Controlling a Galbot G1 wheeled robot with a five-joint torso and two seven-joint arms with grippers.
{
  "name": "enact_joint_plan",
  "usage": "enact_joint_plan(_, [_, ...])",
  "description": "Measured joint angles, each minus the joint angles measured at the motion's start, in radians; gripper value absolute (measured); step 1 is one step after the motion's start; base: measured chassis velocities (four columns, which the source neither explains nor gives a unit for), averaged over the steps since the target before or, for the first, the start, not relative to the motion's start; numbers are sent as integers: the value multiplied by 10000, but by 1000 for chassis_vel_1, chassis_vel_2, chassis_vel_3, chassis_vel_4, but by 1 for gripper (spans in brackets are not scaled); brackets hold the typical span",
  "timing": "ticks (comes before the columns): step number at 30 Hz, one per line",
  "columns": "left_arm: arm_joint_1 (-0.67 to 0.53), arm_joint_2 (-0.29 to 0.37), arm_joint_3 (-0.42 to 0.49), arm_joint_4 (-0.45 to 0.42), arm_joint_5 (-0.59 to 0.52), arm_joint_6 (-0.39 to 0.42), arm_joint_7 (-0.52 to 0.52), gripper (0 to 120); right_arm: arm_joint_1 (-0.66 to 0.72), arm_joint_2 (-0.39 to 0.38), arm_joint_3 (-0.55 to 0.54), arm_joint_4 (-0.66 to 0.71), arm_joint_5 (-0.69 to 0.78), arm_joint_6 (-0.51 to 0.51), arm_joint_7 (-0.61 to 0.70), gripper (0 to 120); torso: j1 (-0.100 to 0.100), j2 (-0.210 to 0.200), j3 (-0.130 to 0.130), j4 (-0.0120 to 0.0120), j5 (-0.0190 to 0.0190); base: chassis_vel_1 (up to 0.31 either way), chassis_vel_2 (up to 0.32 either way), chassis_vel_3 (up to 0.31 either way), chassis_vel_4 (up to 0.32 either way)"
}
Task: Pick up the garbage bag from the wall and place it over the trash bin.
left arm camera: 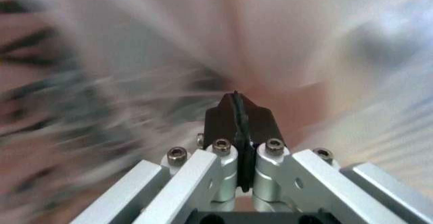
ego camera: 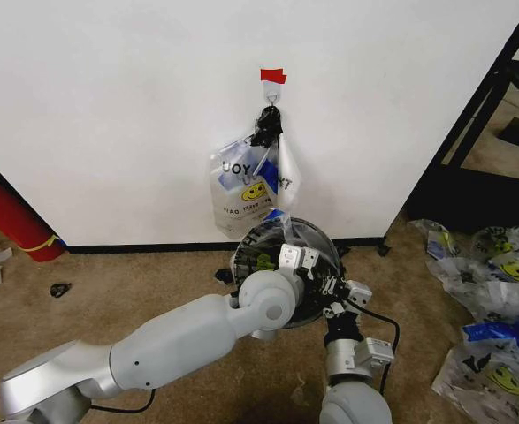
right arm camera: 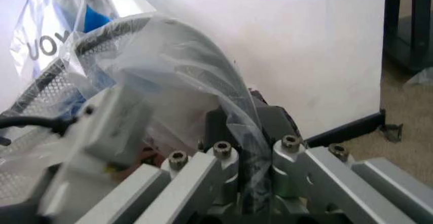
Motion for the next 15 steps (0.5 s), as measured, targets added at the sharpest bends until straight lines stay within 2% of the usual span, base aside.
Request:
enact_joint_plan(6, [-22, 436, 100, -207, 328, 527, -183, 0, 71, -23, 19, -84, -83, 28, 0, 0, 0, 0, 0, 3, 0, 0, 0, 0, 0])
enact_joint_plan(15, [68, 135, 551, 221, 377, 699, -167, 0, -98, 33, -102, -37, -324, 138, -28, 0, 0, 0, 0, -2, -1, 0, 0, 0, 0])
